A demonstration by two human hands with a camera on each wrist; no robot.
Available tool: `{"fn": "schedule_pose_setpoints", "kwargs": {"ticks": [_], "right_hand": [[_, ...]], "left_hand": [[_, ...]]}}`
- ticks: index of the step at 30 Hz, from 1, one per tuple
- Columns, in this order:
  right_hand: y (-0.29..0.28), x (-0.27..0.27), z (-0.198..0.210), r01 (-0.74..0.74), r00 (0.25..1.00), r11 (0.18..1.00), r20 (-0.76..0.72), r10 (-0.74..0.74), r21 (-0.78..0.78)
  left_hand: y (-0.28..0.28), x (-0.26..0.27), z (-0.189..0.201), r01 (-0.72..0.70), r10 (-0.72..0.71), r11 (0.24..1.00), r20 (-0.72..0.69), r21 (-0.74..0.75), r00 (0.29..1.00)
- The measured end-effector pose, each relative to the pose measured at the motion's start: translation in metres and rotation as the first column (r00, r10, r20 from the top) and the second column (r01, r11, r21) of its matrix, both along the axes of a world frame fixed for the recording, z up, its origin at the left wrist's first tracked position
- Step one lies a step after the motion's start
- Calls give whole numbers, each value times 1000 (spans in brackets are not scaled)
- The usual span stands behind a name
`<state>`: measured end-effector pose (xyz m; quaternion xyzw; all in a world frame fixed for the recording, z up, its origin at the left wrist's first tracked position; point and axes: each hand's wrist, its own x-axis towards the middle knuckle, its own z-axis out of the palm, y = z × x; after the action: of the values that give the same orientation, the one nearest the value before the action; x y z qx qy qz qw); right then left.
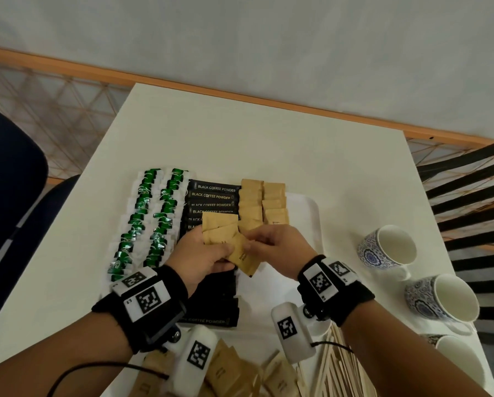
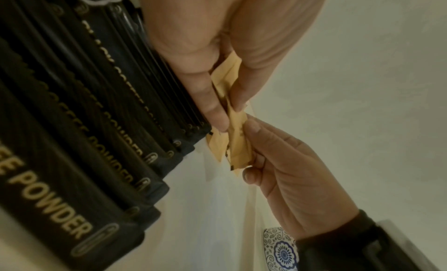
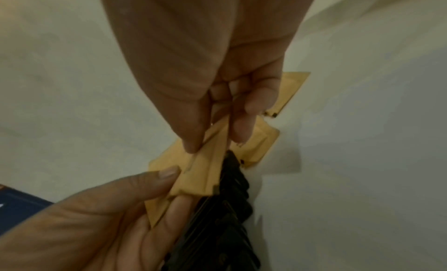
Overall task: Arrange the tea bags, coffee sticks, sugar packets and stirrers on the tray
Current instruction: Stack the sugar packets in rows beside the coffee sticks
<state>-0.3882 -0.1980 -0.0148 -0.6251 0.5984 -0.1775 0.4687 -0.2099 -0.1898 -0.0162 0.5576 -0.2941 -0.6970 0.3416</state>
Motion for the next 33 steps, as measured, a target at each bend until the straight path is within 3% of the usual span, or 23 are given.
{"fn": "schedule_pose_setpoints", "kwargs": {"ticks": [5,10,15,19,27,33], "right_hand": [[3,-29,-4,238,965,967,90,-246,90],[-4,-58,-17,472,879,878,37,-475,74],[-12,-57,-29,513,856,858,-83,-510,18],[-15,-52,-31,449,867,893,-224,-446,-38],[-19,-49,-33,434,870,900,-246,-428,-31],[-18,-49,-32,455,867,890,-218,-448,-19]], "left_hand": [[-2,-2,3,-28,26,998,23,55,999],[-1,0,4,-11,10,996,17,83,1000],[-1,-3,4,-5,1,996,54,87,999],[-1,-3,4,9,-14,999,93,53,996],[-4,-2,3,57,-53,998,203,-12,978],[-4,-3,4,55,-52,998,177,-16,983]]}}
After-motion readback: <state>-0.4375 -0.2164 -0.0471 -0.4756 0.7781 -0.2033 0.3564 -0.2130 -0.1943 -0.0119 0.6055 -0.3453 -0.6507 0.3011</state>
